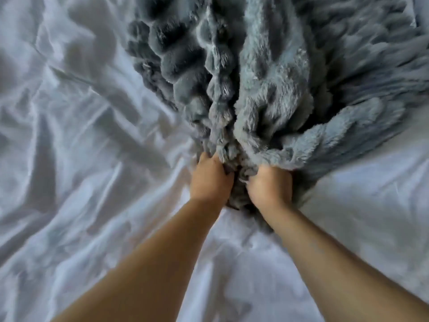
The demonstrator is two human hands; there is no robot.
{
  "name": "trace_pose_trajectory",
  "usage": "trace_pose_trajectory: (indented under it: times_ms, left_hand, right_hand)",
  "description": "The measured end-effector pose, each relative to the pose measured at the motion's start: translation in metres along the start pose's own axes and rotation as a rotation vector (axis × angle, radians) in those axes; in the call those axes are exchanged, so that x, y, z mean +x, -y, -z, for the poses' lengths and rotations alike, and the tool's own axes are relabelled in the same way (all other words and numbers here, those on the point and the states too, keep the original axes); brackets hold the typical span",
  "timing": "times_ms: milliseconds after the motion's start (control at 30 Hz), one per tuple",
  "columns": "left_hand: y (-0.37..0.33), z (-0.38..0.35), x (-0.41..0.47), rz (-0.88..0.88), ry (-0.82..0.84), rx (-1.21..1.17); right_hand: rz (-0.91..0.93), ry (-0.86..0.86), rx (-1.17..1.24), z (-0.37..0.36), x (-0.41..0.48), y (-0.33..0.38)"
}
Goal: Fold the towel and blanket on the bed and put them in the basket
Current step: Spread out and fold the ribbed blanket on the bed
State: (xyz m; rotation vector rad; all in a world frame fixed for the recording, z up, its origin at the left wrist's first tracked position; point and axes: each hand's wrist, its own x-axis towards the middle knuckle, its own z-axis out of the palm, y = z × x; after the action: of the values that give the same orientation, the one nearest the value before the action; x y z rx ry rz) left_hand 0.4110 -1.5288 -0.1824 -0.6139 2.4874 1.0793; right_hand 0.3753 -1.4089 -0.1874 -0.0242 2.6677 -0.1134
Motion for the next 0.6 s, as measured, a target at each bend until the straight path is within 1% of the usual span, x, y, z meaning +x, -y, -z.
trace_pose_trajectory:
  times_ms: [33, 67, 100, 133, 167, 200, 233, 267, 300, 333, 367, 400, 433, 467, 500, 533, 567, 600]
  left_hand:
    - [0.017, 0.004, -0.036, 0.085, 0.077, -0.051]
    - [0.035, 0.004, -0.066, 0.144, 0.180, -0.035]
    - [0.046, 0.008, -0.095, 0.298, 0.291, -0.061]
    - [0.048, 0.020, -0.112, 0.426, 0.380, -0.117]
    - [0.051, 0.037, -0.130, 0.500, 0.407, -0.162]
    - [0.048, 0.062, -0.137, 0.535, 0.379, -0.208]
    - [0.037, 0.089, -0.137, 0.526, 0.349, -0.191]
    - [0.016, 0.122, -0.128, 0.439, 0.298, -0.160]
    - [-0.024, 0.174, -0.114, 0.346, 0.243, -0.120]
    - [-0.078, 0.236, -0.096, 0.223, 0.172, -0.159]
    - [-0.147, 0.311, -0.092, 0.105, 0.067, -0.243]
    - [-0.218, 0.387, -0.104, -0.044, -0.105, -0.327]
    - [-0.285, 0.459, -0.130, -0.198, -0.267, -0.418]
    - [-0.348, 0.530, -0.168, -0.363, -0.382, -0.517]
    - [-0.393, 0.582, -0.216, -0.553, -0.429, -0.622]
    - [-0.431, 0.627, -0.268, -0.720, -0.464, -0.677]
    - [-0.455, 0.658, -0.317, -0.816, -0.488, -0.695]
    - [-0.467, 0.677, -0.353, -0.869, -0.483, -0.676]
  right_hand:
    - [-0.127, -0.008, -0.017, 0.010, -0.031, -0.008]
    - [-0.233, 0.066, 0.096, -0.005, -0.074, -0.008]
    - [-0.227, 0.101, 0.216, -0.021, -0.112, -0.003]
    - [-0.204, 0.047, 0.290, -0.026, -0.129, 0.012]
    - [-0.226, 0.062, 0.357, -0.026, -0.145, 0.024]
    - [-0.284, 0.094, 0.419, -0.005, -0.148, 0.039]
    - [-0.248, 0.162, 0.496, 0.028, -0.140, 0.054]
    - [-0.192, 0.117, 0.397, 0.072, -0.121, 0.070]
    - [-0.022, 0.058, 0.279, 0.148, -0.104, 0.084]
    - [0.121, -0.054, 0.183, 0.237, -0.099, 0.107]
    - [0.179, -0.091, 0.303, 0.333, -0.107, 0.142]
    - [0.217, -0.213, 0.414, 0.424, -0.124, 0.164]
    - [0.258, -0.507, 0.413, 0.522, -0.152, 0.174]
    - [0.298, -0.779, 0.476, 0.613, -0.189, 0.186]
    - [0.357, -1.008, 0.590, 0.683, -0.228, 0.188]
    - [0.425, -1.179, 0.661, 0.741, -0.270, 0.189]
    - [0.460, -1.297, 0.672, 0.781, -0.310, 0.186]
    - [0.479, -1.379, 0.638, 0.805, -0.344, 0.182]
